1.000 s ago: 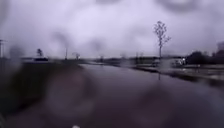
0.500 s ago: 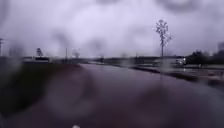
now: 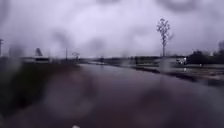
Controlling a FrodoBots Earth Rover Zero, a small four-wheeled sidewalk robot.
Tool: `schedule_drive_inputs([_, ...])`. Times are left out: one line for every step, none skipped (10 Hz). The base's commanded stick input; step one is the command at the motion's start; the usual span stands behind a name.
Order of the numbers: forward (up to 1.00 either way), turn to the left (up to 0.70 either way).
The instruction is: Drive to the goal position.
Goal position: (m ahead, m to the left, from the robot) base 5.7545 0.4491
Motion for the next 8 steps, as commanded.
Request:
schedule_drive_inputs([0.70, 0.00])
schedule_drive_inputs([0.70, 0.00])
schedule_drive_inputs([0.70, 0.00])
schedule_drive_inputs([0.70, 0.00])
schedule_drive_inputs([0.70, 0.00])
schedule_drive_inputs([0.70, 0.00])
schedule_drive_inputs([0.70, 0.00])
schedule_drive_inputs([0.70, 0.00])
